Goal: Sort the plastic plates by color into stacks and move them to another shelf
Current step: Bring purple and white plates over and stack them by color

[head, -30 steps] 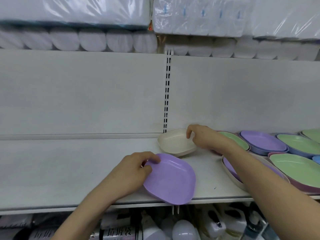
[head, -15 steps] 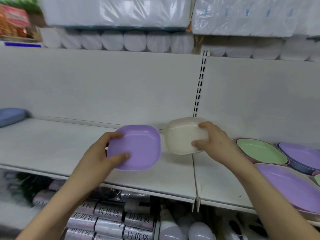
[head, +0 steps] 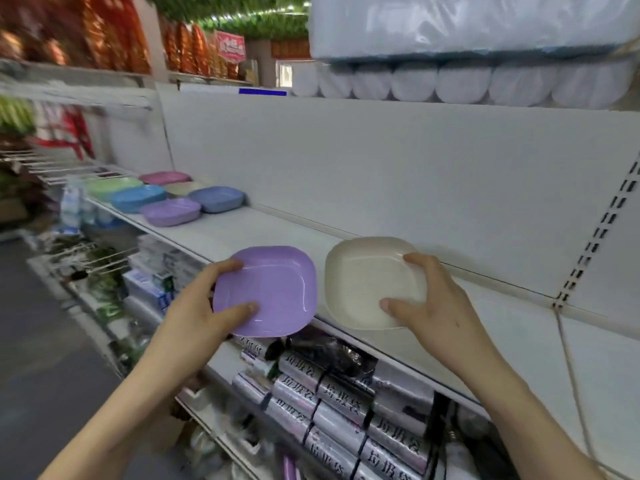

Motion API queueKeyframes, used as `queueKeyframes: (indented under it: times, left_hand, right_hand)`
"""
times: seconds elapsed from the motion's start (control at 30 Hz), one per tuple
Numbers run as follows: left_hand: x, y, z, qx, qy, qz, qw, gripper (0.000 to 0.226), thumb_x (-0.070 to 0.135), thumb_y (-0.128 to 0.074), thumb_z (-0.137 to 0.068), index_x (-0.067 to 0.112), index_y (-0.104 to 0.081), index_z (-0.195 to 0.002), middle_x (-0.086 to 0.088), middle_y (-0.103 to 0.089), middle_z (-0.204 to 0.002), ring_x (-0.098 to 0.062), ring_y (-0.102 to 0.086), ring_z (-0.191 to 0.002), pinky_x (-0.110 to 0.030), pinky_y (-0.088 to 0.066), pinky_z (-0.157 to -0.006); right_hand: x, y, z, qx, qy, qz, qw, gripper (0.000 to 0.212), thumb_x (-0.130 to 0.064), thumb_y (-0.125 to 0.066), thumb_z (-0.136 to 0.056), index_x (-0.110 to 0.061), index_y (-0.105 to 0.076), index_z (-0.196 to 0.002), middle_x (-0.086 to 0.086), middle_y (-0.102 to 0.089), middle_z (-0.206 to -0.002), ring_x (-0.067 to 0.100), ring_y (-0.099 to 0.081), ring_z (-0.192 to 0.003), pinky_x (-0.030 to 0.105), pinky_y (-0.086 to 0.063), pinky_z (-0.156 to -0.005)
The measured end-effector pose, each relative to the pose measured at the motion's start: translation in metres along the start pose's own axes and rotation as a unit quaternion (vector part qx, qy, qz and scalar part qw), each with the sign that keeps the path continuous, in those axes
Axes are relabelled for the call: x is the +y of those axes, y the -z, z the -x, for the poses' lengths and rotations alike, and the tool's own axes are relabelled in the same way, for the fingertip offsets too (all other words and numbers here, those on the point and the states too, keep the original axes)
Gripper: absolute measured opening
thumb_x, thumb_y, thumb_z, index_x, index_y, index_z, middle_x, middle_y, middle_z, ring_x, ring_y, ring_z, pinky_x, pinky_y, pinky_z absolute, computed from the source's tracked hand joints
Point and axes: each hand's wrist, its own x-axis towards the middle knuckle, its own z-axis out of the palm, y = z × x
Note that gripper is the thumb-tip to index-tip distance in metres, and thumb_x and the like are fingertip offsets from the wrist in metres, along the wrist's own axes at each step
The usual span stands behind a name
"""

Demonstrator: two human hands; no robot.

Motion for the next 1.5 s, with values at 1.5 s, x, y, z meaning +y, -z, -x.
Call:
queueKeyframes:
  times: [1.5]
  left_hand:
    - [-0.330, 0.485, -0.258, 0.236, 0.089, -0.097, 0.963, 0.050, 0.030, -0.079, -0.085, 0.048, -0.056, -0.124, 0.032, -0.060, -0.116, 0.003, -0.057, -0.107, -0.029, -0.051, -0.081]
  right_hand:
    - [-0.397, -0.564, -0.286, -0.156, 0.128, -0.103, 0.974, 0.056, -0.037, -0.076, -0.086, -0.037, -0.040, -0.130, -0.009, -0.049, -0.124, 0.016, -0.049, -0.112, 0.035, -0.039, -0.082]
